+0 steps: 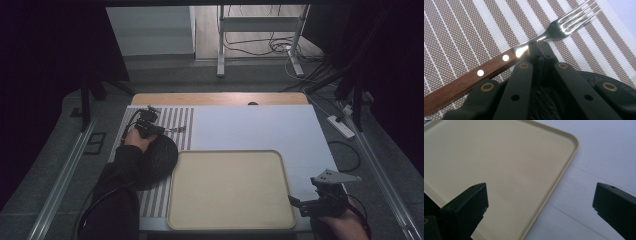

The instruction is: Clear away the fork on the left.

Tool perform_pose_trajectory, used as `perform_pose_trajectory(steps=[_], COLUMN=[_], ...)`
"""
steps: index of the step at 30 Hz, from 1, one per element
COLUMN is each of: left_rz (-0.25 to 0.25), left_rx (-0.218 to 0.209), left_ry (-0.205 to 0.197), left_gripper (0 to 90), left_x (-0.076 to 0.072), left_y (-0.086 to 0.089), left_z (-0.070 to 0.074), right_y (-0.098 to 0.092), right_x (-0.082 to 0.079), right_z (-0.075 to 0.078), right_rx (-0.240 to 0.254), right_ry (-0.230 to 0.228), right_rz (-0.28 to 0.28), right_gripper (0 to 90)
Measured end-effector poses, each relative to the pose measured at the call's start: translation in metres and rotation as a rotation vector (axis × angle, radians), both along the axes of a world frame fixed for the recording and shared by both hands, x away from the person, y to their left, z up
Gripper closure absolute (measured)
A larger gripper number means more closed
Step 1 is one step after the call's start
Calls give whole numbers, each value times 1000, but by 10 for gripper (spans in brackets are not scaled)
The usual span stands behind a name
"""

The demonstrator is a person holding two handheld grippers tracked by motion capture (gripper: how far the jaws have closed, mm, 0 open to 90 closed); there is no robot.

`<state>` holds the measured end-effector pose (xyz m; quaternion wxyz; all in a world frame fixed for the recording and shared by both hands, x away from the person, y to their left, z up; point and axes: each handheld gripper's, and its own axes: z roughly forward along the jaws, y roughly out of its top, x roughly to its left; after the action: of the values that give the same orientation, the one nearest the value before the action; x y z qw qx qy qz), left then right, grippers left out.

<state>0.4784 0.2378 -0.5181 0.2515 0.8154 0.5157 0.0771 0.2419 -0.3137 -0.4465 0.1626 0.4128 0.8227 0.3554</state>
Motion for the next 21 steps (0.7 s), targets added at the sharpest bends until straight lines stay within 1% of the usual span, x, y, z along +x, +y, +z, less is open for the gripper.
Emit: perform_pose_trajectory(steps=[6, 10, 12, 13, 16, 17, 18, 19, 20, 21], left_rz=[6, 32, 36, 48, 59, 72, 72, 82, 82, 81], left_rx=[2, -10, -11, -18, -21, -28, -28, 0, 7, 4], left_ry=[12, 17, 17, 14, 11, 9, 9, 3, 3, 1], left_gripper=[891, 891, 891, 891, 891, 891, 891, 891, 891, 891], left_x=[5, 12, 14, 16, 19, 22, 22, 24, 24, 25], left_y=[-1, -1, 0, 0, 1, 1, 1, 1, 1, 2], left_z=[-3, -3, -3, -3, -4, -4, -4, -5, -6, -6], right_y=[0, 0, 0, 0, 0, 0, 0, -1, -1, -1], right_x=[0, 0, 0, 0, 0, 0, 0, 0, 0, 0], right_z=[0, 0, 0, 0, 0, 0, 0, 0, 0, 0], right_rx=[0, 1, 0, 0, 1, 3, 3, 0, 1, 1], right_ry=[1, 0, 0, 0, 0, -1, -1, -2, -2, -2], right_rz=[1, 0, 1, 1, 2, 2, 2, 1, 2, 3], right_gripper=[6, 6, 6, 6, 6, 6, 6, 7, 7, 6])
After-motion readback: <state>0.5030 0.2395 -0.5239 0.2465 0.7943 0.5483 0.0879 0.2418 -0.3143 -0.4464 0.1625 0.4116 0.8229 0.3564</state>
